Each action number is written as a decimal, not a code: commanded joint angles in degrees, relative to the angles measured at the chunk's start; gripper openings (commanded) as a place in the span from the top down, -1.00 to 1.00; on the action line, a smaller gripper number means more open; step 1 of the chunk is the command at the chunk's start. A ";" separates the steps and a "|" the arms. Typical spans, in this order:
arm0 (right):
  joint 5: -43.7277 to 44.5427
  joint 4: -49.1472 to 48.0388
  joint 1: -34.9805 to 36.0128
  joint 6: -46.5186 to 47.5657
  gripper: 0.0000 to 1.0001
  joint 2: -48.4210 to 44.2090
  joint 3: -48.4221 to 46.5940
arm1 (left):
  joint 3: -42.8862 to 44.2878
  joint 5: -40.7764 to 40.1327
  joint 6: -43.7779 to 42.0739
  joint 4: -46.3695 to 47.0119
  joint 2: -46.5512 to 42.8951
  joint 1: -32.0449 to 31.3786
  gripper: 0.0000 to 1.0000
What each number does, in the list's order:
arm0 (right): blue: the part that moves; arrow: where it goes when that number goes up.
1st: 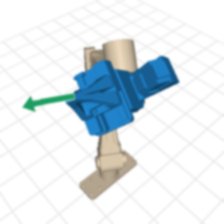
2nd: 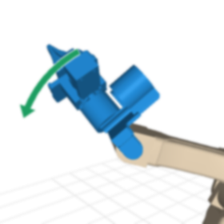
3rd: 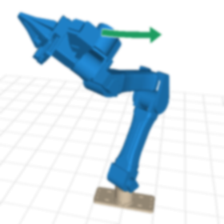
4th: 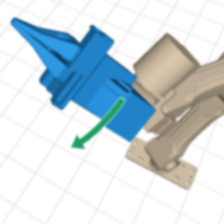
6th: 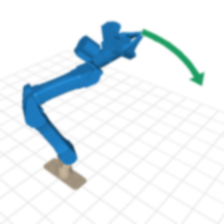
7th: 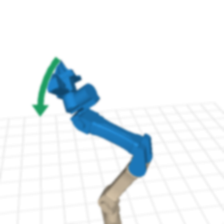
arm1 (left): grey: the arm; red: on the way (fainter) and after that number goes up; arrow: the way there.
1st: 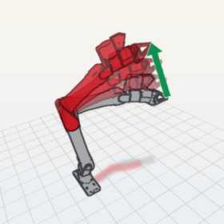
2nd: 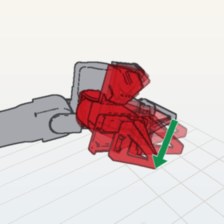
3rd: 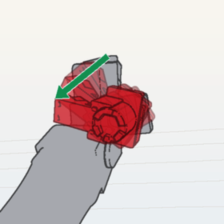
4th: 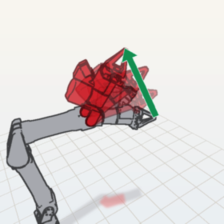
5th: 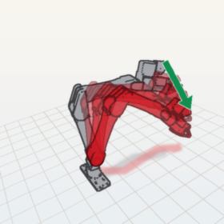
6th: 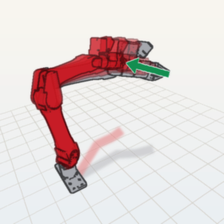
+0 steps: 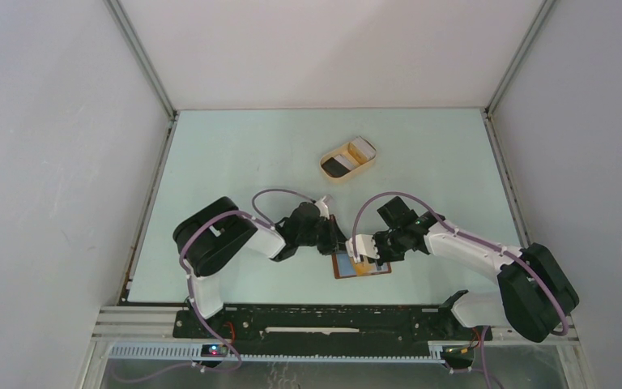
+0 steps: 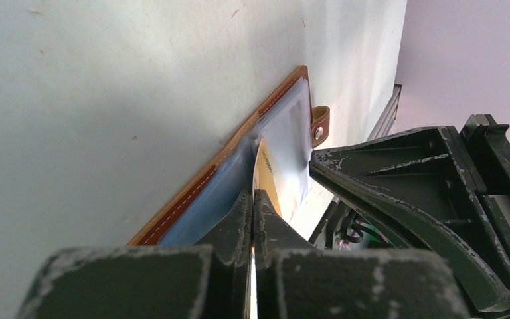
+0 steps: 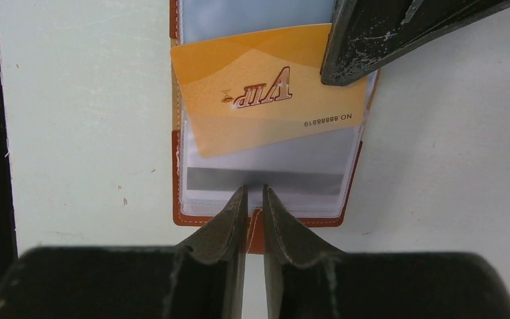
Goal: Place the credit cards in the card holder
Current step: Insert the credit card into the card holder.
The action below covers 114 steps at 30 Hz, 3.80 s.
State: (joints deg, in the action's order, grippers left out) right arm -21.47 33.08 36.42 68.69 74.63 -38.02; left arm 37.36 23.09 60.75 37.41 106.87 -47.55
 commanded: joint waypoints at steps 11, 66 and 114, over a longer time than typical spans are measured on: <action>3.27 -1.73 1.02 -0.76 0.57 1.83 -1.71 | 3.28 2.91 -6.11 -13.86 0.13 -0.16 0.98; 0.30 -9.87 16.97 -2.70 0.51 5.39 -6.95 | 10.85 8.37 -10.56 -19.33 6.09 1.52 0.76; -0.78 -5.14 10.02 -5.45 0.65 -1.47 -3.15 | 10.27 6.62 -11.03 -19.55 5.00 1.60 0.07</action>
State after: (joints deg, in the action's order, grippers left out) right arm -17.76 28.05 44.21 65.47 73.93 -39.59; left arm 48.62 34.59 52.51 23.90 110.91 -45.52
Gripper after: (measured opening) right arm 0.169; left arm 0.453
